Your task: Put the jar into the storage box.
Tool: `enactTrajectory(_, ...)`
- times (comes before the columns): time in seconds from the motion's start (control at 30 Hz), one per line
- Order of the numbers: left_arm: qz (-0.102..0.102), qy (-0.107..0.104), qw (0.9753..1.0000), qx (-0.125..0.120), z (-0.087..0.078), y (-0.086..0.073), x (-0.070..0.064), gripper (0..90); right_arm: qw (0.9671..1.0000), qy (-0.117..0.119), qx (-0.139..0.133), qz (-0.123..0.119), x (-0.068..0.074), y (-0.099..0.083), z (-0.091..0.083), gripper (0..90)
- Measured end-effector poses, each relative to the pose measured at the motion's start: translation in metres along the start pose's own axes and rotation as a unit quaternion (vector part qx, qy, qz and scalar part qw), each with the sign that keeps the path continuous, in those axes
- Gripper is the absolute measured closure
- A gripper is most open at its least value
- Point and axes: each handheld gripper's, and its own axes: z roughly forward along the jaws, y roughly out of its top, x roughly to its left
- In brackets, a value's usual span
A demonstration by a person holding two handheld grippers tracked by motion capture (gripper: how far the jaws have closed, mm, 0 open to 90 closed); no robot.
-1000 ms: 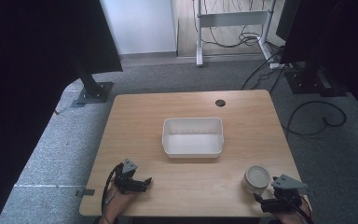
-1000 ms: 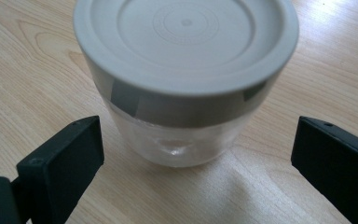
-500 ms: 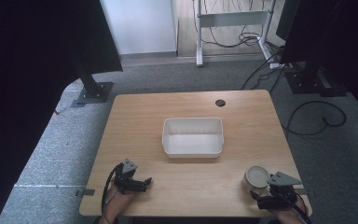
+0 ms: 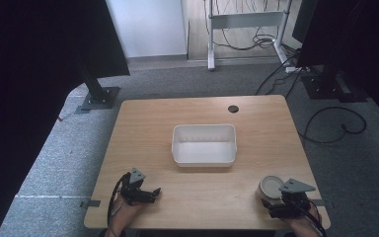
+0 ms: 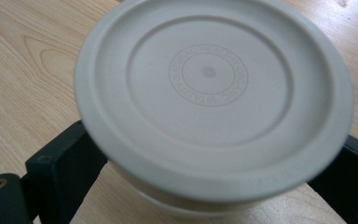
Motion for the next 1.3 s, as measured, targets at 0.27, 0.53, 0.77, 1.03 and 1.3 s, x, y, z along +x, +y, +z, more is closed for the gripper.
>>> enactTrajectory(0.27, 0.0, 0.0, 1.0, 0.0, 0.0, 0.0, 0.0, 0.0, 1.0, 0.004, 0.002, 0.005, 0.0, 0.004, 0.008, 7.5)
enactTrajectory(0.53, 0.0, 0.0, 1.0, 0.0, 0.0, 0.0, 0.0, 0.0, 0.9997, -0.011, 0.007, 0.02, 0.004, 0.006, 0.009, 9.3)
enactTrajectory(0.77, 0.0, 0.0, 1.0, 0.0, 0.0, 0.0, 0.0, 0.0, 0.9997, -0.017, 0.005, 0.014, 0.009, 0.015, 0.006, 9.4)
enactTrajectory(1.03, 0.0, 0.0, 1.0, 0.0, 0.0, 0.0, 0.0, 0.0, 0.9999, -0.012, 0.003, 0.006, 0.014, 0.026, 0.011, 9.4)
enactTrajectory(1.3, 0.0, 0.0, 1.0, 0.0, 0.0, 0.0, 0.0, 0.0, 1.0, -0.007, 0.001, 0.0, 0.017, 0.035, 0.018, 9.4)
